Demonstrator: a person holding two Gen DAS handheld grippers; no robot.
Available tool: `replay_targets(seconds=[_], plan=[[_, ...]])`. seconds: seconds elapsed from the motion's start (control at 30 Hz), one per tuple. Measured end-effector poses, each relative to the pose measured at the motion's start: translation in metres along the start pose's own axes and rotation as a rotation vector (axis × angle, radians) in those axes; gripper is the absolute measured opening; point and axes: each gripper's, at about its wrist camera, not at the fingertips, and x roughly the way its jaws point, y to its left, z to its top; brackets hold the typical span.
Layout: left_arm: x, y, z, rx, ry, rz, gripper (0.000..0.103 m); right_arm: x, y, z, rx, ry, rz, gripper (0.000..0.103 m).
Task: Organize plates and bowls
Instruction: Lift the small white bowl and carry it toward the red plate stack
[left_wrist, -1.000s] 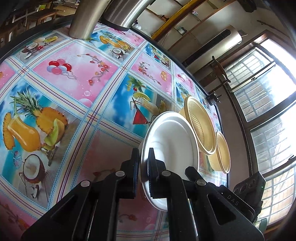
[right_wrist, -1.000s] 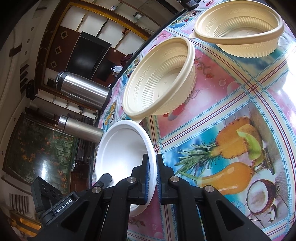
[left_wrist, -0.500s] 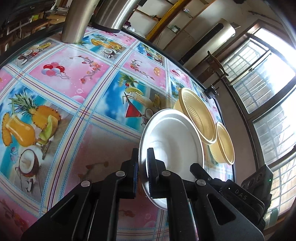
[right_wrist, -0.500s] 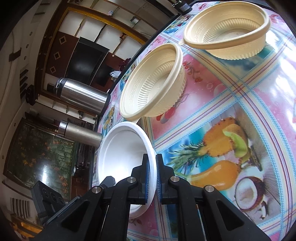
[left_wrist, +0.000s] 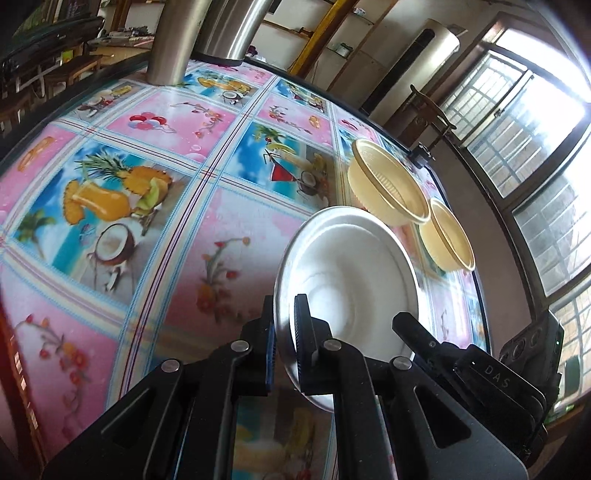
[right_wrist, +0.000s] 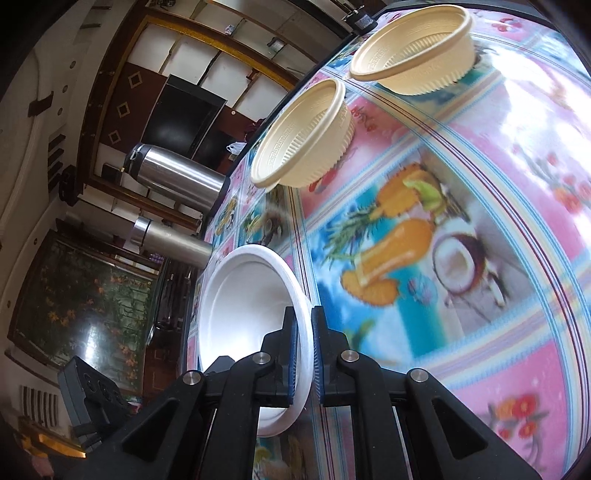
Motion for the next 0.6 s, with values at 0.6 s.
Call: replay_targets(seconds=[0.6], plan=[[-0.085, 0.006, -0.054, 0.107, -0.096, 0.04, 0.008, -0.053, 0.019, -0.071, -0.077, 0.041, 0.051, 0.008]])
